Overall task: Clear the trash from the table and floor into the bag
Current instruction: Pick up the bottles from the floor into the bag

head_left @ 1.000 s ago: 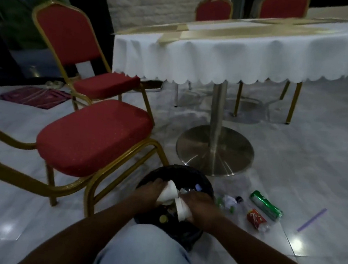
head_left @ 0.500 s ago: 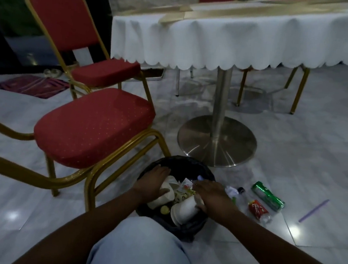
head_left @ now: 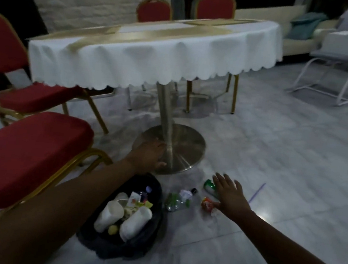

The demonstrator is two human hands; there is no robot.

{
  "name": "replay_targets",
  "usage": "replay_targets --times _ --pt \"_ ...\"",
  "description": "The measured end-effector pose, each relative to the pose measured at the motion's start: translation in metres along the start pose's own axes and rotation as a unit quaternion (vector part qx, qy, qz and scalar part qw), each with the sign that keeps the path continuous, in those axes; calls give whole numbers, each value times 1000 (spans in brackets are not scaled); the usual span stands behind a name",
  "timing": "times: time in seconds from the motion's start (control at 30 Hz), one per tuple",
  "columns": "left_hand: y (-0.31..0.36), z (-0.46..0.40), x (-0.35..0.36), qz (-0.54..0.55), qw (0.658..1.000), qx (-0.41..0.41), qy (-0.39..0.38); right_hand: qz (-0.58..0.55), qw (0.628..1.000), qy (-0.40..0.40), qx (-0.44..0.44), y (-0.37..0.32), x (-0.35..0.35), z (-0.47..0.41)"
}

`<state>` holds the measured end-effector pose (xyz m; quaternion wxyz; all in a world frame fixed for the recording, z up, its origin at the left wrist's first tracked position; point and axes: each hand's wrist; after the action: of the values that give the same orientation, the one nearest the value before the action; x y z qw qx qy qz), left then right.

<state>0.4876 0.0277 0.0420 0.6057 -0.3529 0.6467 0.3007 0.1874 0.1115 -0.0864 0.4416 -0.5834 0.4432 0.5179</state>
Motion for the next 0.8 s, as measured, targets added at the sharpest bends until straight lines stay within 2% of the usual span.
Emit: replay_targets --times 0.13,0.27,0.47,0.67,0.73,0.8 --pt "64 -56 30 22 998 50 -7 -21 998 -24 60 30 13 5" --pt "114 -87 72 49 997 50 -16 -53 994 -51 85 47 34 1" --pt "122 -83 172 151 980 -50 -119 -70 991 -84 80 51 88 -16" --pt "108 -58 271 98 979 -97 -151 -81 988 -120 58 40 154 -31" --pt "103 -55 305 95 968 -150 -179 -80 984 -149 62 37 175 -37" --pt "102 -56 330 99 964 -175 -176 -83 980 -165 72 33 193 -43"
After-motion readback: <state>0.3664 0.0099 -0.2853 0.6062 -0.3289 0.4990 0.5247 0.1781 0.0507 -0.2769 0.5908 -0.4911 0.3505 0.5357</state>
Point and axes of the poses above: each hand's wrist, its own z-axis away from the middle knuckle, its own x-axis out of the palm, y = z × x, and after that the axes turned 2 degrees about z, right-handed
